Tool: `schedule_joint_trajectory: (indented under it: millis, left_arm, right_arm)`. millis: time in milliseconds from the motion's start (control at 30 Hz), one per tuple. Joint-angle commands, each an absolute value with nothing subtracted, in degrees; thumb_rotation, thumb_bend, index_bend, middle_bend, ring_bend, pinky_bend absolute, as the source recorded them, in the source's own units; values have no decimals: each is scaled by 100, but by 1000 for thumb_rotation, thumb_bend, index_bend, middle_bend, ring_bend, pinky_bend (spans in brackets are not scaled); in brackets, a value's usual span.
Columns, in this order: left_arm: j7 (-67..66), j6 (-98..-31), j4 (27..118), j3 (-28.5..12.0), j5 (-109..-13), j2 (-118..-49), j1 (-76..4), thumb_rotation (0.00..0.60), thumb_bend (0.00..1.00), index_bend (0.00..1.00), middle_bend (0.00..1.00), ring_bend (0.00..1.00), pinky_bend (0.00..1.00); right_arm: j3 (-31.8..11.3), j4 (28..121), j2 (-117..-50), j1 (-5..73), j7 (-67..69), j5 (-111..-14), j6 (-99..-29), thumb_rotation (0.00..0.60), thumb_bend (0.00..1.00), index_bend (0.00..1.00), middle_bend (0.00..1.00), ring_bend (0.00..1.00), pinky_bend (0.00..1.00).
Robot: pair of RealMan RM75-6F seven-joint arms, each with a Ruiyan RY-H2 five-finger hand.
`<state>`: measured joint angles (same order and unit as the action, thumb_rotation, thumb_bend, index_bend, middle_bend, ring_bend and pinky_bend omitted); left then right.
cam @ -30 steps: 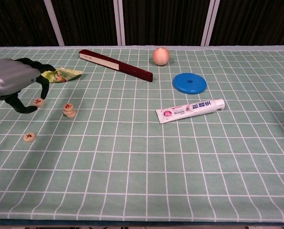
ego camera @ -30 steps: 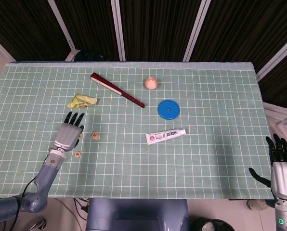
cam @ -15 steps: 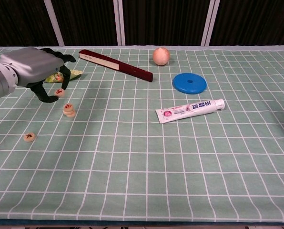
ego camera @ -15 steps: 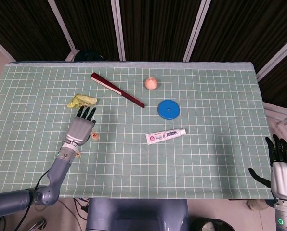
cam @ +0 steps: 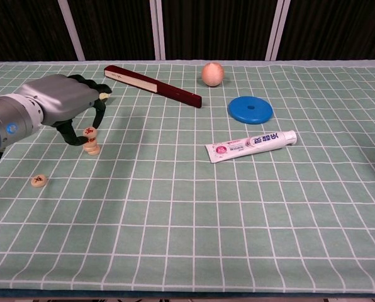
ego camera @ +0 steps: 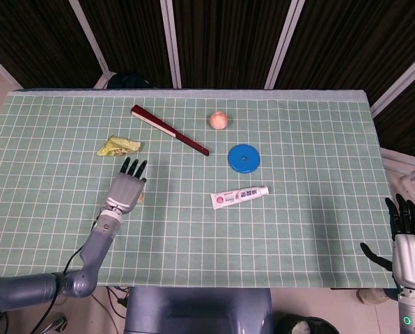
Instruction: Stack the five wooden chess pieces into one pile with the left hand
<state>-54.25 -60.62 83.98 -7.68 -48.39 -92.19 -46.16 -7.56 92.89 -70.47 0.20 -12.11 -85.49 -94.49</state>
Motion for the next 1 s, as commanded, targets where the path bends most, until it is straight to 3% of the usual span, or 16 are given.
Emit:
schedule_joint_trajectory:
  millis: [33,1000]
  left_arm:
    - [-5435,-6068,8388,-752,-4818,-9234,-4634,600,309,492,0,0,0]
    - [-5397,-6147,8170,-575,-4770,-9315,-4702,600,309,479,0,0,0]
  right_arm:
    - [-755,9288,-7048,21,-1215,-8548,-9447,600,233,51,13,0,0]
    - [-759,9296,-7032,24,-1210,-8533,-9431,600,233,51,13,0,0]
